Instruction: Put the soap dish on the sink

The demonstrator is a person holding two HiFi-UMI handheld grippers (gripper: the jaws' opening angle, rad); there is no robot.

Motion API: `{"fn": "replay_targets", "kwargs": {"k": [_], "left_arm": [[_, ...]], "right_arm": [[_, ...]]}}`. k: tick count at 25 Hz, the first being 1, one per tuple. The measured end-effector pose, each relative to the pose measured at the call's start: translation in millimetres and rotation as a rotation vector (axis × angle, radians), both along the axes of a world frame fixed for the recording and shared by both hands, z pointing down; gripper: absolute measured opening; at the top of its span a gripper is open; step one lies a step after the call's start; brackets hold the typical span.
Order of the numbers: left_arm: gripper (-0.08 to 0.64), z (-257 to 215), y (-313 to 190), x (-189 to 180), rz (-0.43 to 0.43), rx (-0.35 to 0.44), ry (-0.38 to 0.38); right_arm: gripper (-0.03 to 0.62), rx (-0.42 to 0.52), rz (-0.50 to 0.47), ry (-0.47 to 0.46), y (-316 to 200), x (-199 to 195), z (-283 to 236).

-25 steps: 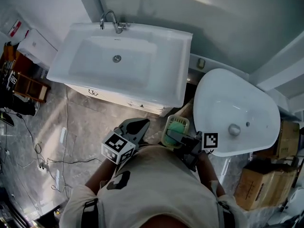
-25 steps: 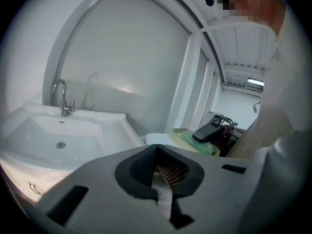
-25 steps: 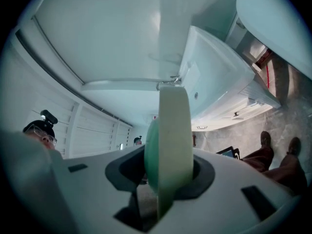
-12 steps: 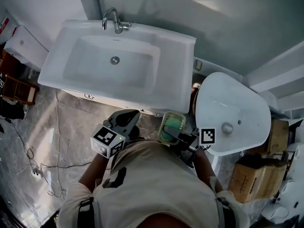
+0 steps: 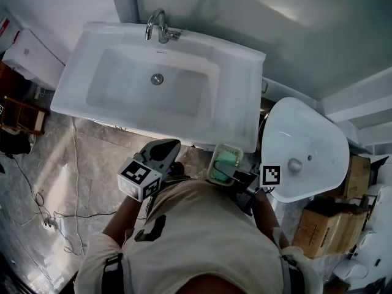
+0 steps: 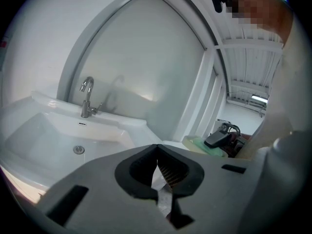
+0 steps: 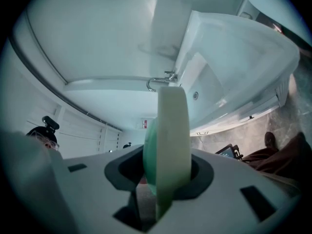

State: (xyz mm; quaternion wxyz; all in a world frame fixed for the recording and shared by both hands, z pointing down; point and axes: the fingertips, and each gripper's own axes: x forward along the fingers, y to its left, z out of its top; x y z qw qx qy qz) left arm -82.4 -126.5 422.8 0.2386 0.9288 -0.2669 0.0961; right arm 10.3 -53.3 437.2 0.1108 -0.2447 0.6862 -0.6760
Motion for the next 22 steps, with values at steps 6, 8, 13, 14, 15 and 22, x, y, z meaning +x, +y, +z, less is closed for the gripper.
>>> {"fn": "replay_targets", "kwargs": {"k": [6, 8, 13, 14, 15, 22], "left_arm": [[0.02, 7, -17, -5, -0.01, -0.02, -0.01], [0.02, 12, -26, -2, -0.015, -0.003, -0.021], [0.02, 3, -53, 7, -0.104, 0.031, -0.019], [0.02, 2, -60, 7, -0.119, 0.038, -0.027], [0.02, 0, -68, 6, -0.132, 0.05, -0.038], [0.02, 4, -95, -13, -0.211, 0.053, -0.098]], "right_arm": [[0.144, -0.016, 0.049, 0.043, -19, 10, 13], [0.144, -0.036, 0.061, 0.06, -26, 21, 20], [0.146, -0.044, 0.075, 0.035, -56, 49, 17], [0.146, -0.04, 0.079, 0.022, -62, 54, 14], [0.146, -0.034, 0.082, 0.01, -68, 59, 11], [0.146, 0.045, -0.04, 0.001, -83, 56, 1]]}}
